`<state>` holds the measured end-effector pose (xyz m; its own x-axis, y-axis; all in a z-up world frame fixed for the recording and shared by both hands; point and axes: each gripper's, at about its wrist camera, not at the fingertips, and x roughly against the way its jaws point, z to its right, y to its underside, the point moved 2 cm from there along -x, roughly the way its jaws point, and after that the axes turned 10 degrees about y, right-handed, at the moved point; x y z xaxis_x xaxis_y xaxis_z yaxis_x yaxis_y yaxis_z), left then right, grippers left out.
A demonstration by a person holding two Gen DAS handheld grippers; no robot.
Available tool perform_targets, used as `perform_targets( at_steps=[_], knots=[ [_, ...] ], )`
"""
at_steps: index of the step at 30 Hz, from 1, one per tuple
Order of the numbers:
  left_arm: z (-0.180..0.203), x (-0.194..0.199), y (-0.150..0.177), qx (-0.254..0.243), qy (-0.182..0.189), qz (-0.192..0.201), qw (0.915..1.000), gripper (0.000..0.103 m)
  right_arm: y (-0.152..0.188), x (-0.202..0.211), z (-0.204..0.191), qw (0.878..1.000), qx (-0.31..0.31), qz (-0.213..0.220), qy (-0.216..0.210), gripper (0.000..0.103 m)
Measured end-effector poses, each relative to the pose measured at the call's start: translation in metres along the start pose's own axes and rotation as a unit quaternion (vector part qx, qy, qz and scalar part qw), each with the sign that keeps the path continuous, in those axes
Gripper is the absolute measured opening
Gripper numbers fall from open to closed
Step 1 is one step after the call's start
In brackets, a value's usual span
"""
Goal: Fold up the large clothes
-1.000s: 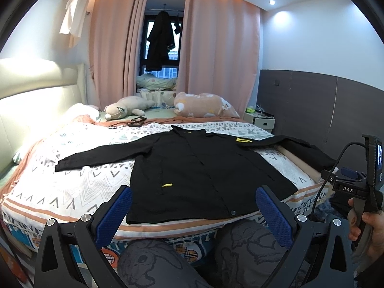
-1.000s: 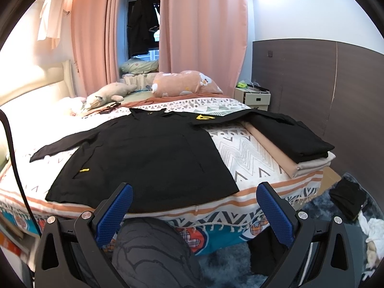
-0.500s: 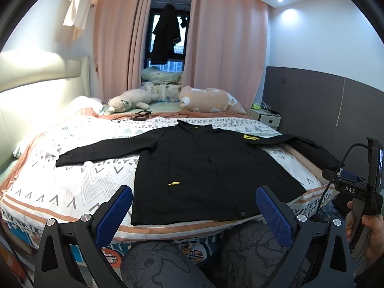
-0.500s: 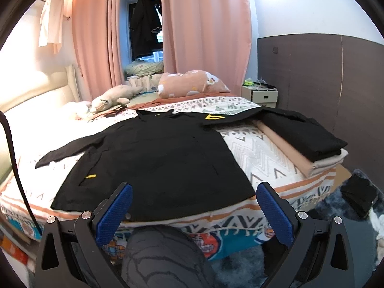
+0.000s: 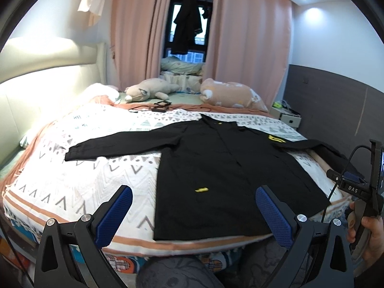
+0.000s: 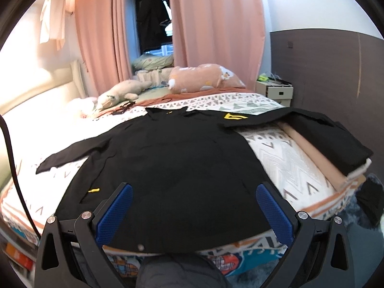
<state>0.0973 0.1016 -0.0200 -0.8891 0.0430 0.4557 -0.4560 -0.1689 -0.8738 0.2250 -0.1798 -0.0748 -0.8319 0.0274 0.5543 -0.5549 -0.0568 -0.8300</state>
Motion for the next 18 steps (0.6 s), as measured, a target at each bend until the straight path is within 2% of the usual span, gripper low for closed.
perform_targets(
  at_steps=[7,11,18],
  knots=[
    [-0.038,-0.019,-0.018,0.029,-0.019,0.001,0.9994,0.103,-0.018,-0.041,-0.035,1.000,0.007,-0.016,-0.014,0.103],
    [-0.059,-0.035,-0.025,0.051,-0.029,-0.017,0.9981,0.102,-0.031,-0.058,-0.056,1.000,0.016,-0.016,-0.019,0.103],
    [-0.103,-0.066,-0.033,0.100,-0.048,-0.026,0.9935,0.103,-0.049,-0.094,-0.088,0.999,0.037,-0.027,-0.027,0.103]
  ],
)
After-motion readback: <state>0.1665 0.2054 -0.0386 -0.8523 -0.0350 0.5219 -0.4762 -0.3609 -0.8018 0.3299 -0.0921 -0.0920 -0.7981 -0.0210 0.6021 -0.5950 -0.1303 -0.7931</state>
